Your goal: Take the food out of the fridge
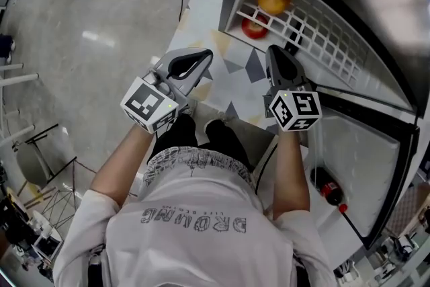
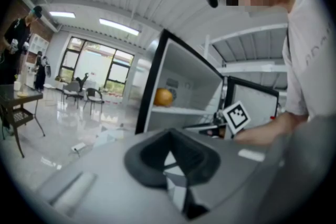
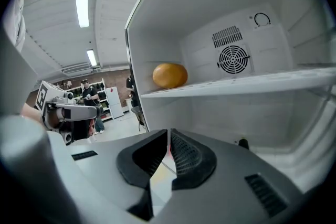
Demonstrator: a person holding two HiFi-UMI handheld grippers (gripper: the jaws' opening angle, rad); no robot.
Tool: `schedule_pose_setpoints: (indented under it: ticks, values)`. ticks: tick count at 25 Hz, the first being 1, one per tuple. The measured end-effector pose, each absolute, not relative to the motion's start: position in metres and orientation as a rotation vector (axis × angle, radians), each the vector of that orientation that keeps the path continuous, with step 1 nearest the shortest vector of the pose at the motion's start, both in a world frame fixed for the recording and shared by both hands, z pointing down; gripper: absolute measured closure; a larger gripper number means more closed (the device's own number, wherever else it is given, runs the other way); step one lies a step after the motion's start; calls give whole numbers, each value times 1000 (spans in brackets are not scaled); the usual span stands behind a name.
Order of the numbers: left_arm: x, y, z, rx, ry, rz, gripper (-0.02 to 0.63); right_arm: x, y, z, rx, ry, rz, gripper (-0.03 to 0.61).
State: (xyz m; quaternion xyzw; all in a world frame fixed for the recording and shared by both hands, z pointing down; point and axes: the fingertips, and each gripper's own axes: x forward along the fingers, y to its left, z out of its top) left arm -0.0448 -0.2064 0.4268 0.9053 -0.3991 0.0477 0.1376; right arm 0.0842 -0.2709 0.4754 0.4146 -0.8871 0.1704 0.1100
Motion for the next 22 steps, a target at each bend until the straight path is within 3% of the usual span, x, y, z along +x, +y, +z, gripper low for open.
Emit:
schedule_pose_setpoints:
  ticks: [15,22]
  values:
    - [-53,-211,450,2578,-1190,144,606,69,-306,523,1175,-2548,457,446]
    - [-58,-209,458,2559,-1199,145,606,63,-316,544,1156,-2500,440,340]
